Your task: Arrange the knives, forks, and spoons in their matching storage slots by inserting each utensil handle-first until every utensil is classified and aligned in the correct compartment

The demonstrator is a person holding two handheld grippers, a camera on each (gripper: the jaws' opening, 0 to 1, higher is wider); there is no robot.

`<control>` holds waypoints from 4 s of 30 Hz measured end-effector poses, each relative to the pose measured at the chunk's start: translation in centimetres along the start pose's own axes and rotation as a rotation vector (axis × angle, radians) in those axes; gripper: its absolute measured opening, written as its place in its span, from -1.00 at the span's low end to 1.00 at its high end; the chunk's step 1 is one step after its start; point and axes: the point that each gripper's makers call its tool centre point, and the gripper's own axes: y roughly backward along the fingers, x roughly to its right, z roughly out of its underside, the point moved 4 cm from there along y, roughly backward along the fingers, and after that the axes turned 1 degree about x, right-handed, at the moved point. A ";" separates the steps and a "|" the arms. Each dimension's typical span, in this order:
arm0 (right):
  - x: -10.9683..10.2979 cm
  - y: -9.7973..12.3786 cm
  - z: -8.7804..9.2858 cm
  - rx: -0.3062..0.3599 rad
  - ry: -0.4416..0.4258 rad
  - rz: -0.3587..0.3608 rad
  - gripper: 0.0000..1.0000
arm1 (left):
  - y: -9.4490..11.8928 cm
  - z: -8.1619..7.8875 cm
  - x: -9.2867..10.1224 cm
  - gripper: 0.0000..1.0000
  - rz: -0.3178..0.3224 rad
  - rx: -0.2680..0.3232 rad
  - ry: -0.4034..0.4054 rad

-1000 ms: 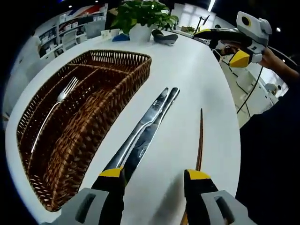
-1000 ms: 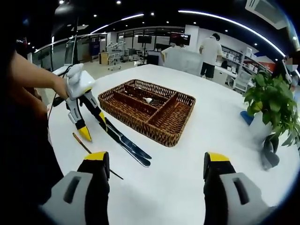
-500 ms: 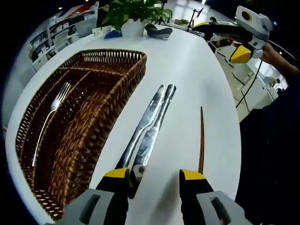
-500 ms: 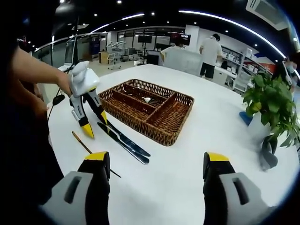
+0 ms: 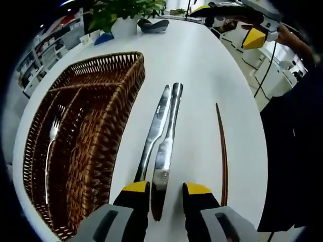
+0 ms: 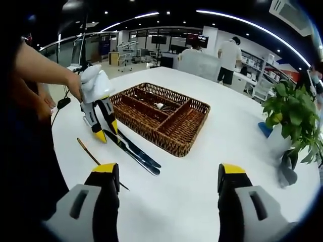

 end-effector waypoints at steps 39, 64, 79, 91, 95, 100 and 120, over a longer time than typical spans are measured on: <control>-2.0 -4.1 -0.6 -0.077 0.161 -0.174 0.31 | -0.1 0.3 0.2 -0.79 -0.052 -0.053 -0.020; -7.4 -8.9 0.2 -0.106 0.511 -0.552 -0.41 | 1.9 0.5 1.7 -0.82 -0.008 -0.046 -0.012; -10.6 -12.1 1.3 -0.149 0.657 -0.702 -0.65 | 2.7 -0.2 2.4 -0.82 -0.058 -0.031 -0.078; -11.0 -12.6 2.2 -0.151 0.708 -0.739 -0.86 | 3.1 -0.8 2.8 -0.82 -0.073 -0.016 -0.082; -11.0 -12.6 2.2 -0.142 0.717 -0.736 -0.88 | 3.2 -0.8 2.7 -0.82 -0.075 -0.008 -0.081; -11.0 -12.4 2.3 -0.145 0.727 -0.739 -0.90 | 3.1 -0.9 2.8 -0.81 -0.057 0.003 -0.072; -11.8 -11.7 2.4 -0.189 0.705 -0.727 -0.93 | 5.1 -0.1 3.5 -0.06 -0.060 0.210 0.050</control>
